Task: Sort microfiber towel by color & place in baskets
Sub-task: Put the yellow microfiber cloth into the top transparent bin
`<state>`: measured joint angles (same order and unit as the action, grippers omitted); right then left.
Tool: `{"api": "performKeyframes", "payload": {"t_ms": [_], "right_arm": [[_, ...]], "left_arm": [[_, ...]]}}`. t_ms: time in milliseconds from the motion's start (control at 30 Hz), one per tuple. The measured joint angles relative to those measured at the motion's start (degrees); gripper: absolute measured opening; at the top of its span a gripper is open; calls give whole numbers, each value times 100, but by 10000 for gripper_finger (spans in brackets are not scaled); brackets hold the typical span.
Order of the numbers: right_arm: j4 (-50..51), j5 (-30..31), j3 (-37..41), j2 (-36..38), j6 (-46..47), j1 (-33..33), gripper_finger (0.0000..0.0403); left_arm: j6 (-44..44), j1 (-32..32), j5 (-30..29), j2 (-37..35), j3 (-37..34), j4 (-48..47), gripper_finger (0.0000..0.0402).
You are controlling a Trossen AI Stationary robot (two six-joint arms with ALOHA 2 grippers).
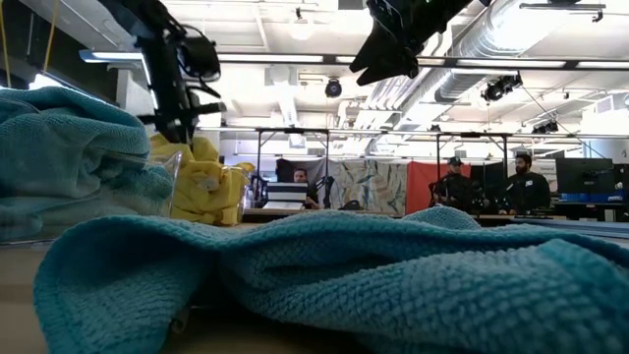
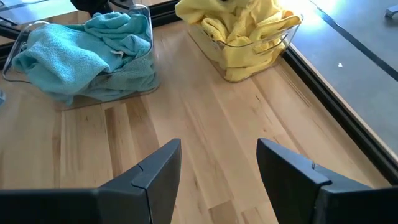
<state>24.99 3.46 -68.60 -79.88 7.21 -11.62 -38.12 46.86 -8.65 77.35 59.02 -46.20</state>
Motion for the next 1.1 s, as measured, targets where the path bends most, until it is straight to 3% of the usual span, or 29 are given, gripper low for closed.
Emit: {"api": "performKeyframes", "payload": {"t_ms": [500, 867, 1100], "right_arm": [[0, 0, 0, 0, 30, 0, 206], [0, 134, 0, 0, -123, 0, 206], [2, 258, 0, 0, -123, -2, 206]], "left_arm": [[-592, -80, -148, 1190, 0, 165, 0], [-1084, -43, -425, 1467, -18, 355, 3], [-1488, -92, -519, 1487, -460, 875, 5]]}}
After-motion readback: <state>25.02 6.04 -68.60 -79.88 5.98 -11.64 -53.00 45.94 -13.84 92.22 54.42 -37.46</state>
